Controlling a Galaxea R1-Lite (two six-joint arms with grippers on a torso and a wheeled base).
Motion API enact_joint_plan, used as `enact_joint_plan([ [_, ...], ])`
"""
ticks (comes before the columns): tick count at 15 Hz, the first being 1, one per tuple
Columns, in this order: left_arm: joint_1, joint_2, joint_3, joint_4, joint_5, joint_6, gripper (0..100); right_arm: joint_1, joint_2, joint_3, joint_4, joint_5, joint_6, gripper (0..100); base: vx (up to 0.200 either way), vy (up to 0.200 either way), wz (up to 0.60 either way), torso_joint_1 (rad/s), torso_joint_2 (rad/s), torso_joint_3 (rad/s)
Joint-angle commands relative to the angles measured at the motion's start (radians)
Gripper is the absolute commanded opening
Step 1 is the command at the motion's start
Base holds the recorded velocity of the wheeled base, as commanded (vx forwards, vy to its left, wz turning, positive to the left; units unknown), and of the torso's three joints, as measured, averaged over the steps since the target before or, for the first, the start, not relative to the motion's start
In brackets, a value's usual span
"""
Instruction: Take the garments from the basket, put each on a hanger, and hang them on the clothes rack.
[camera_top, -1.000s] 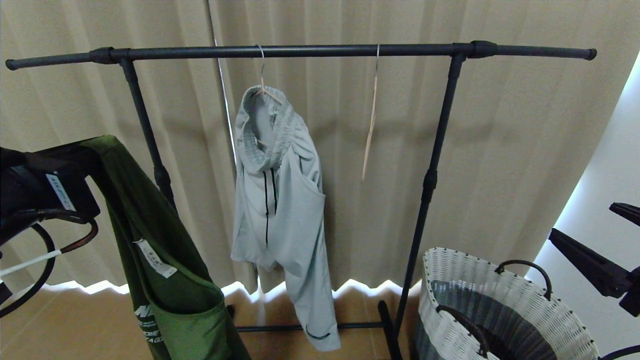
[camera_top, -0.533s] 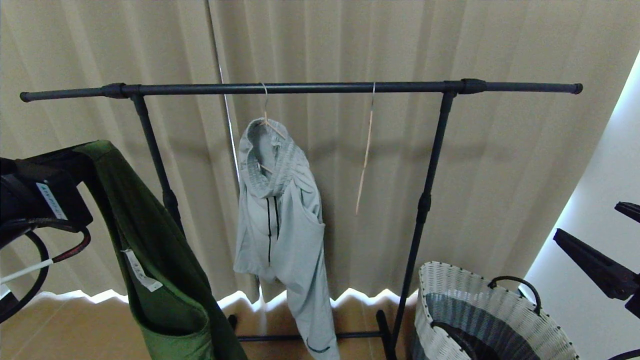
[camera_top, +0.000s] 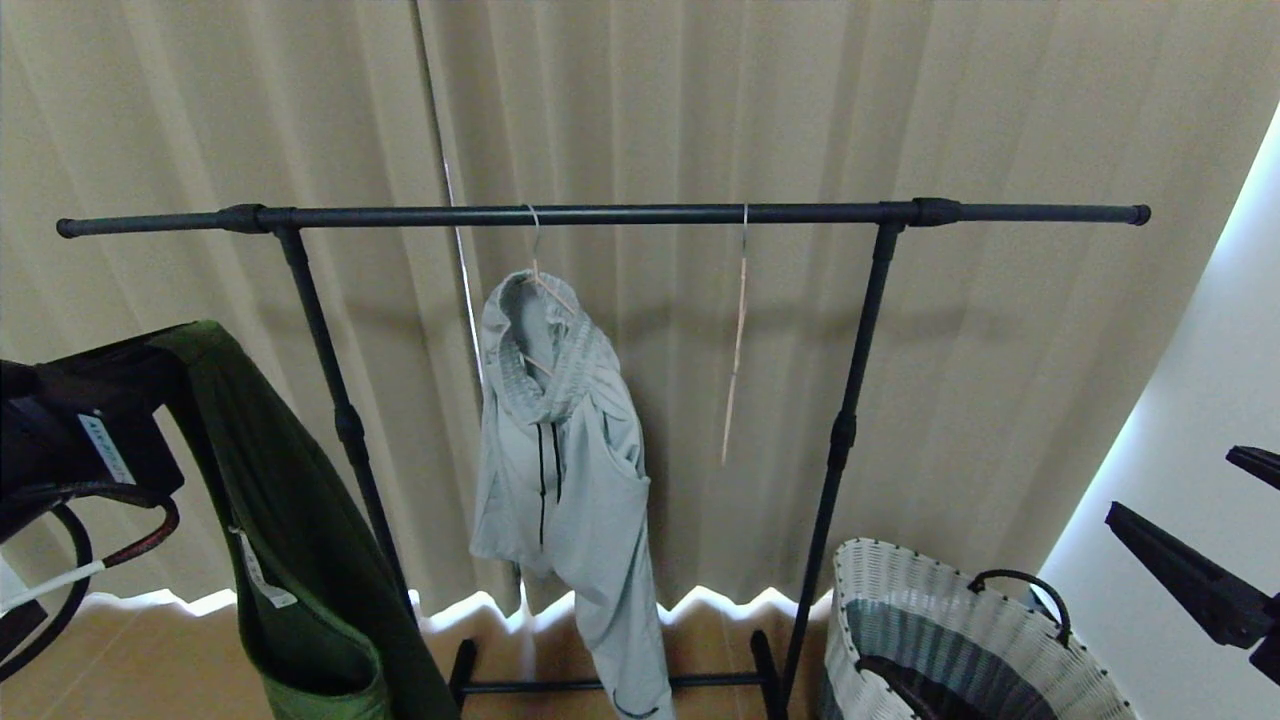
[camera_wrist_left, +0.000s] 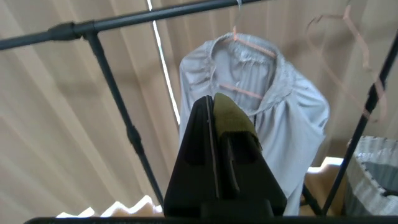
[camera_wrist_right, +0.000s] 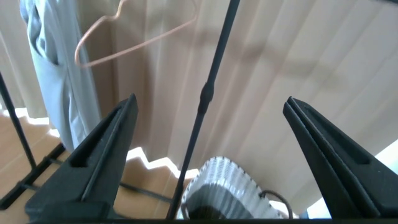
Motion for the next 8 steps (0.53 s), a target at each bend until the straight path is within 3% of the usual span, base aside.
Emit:
enact_joint_plan([
  [1,0.015,-0.003,0.006,-0.001,0.001,0.002,0,0.0,-0.04,0.036,-0.001,0.0,-0.001,100,0.0,0.0,0.0,0.0,0.0,0.0],
  [4,0.066,0.006,0.025,-0.001,-0.001,0.022,0,0.0,-0.056,0.034,-0.003,0.003,-0.001,100,0.0,0.0,0.0,0.0,0.0,0.0],
  [8,0.067,-0.001,0.028,-0.003,-0.036,0.024,0,0.0,-0.06,0.073,-0.007,0.008,0.005,100,0.0,0.0,0.0,0.0,0.0,0.0],
])
